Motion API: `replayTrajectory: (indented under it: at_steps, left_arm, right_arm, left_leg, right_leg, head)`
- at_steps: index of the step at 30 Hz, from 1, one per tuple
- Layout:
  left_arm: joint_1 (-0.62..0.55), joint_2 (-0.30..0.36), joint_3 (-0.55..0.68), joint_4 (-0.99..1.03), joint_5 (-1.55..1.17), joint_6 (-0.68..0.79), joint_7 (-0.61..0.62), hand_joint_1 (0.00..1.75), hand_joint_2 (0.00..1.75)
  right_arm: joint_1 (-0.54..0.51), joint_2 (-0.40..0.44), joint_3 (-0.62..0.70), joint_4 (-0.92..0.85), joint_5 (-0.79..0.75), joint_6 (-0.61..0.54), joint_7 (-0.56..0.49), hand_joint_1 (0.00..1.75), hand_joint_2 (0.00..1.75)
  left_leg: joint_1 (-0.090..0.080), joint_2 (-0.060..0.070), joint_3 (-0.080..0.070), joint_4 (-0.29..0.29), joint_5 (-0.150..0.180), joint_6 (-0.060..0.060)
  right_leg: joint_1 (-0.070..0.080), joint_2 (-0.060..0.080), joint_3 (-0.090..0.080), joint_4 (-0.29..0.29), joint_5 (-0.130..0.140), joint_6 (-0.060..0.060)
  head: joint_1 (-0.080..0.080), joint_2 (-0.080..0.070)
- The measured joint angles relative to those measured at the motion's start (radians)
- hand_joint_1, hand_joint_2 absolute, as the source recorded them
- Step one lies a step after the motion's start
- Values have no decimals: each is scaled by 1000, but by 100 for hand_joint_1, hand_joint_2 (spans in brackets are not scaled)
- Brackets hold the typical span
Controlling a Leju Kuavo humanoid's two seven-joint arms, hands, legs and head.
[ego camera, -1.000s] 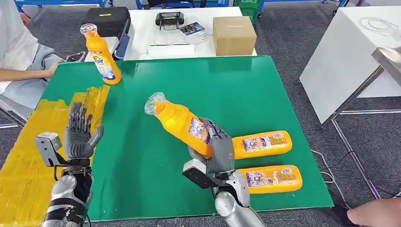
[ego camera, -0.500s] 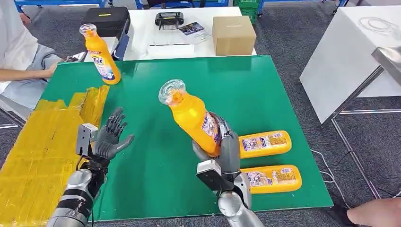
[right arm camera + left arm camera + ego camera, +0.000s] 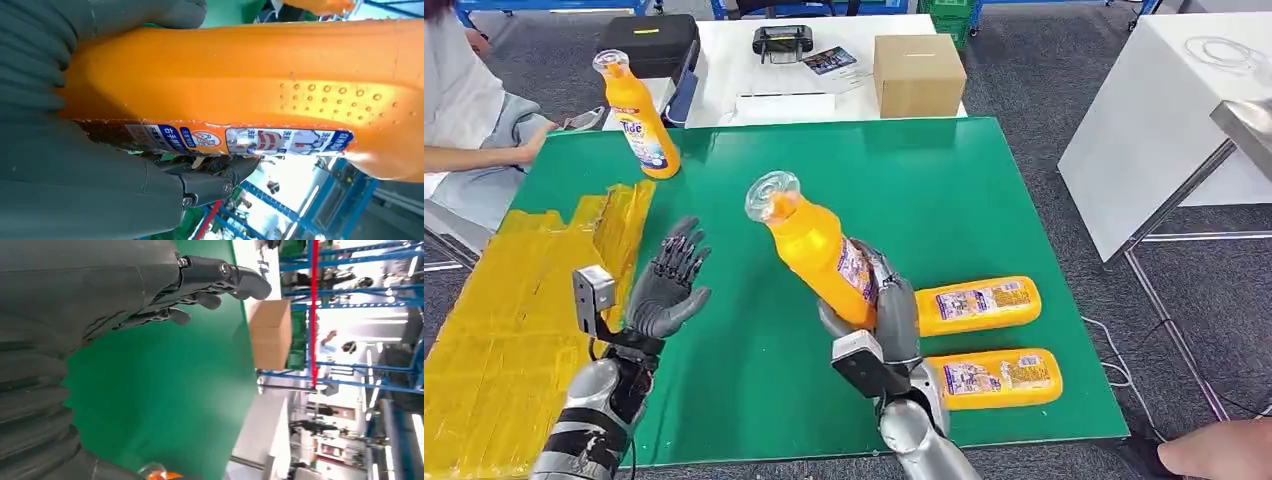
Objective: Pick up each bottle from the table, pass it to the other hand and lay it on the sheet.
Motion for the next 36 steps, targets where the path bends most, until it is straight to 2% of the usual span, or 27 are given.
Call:
replayTrajectory:
  at_steps: [16, 36]
  left_arm:
    - [15, -2, -32, -39, 2, 0, -9, 0, 175]
    - [-10, -10, -99, 6, -17, -13, -22, 0, 175]
  right_arm:
    - [-45, 26, -8, 138, 25, 56, 4, 175, 175]
    - [-124, 83, 71, 299, 96, 65, 26, 175, 175]
  left_leg:
    - [0, 0, 0, 0, 0, 0]
    - [0, 0, 0, 0, 0, 0]
  right_leg:
    - [0, 0, 0, 0, 0, 0]
    - [0, 0, 0, 0, 0, 0]
  head:
    - [0, 0]
    - [0, 0]
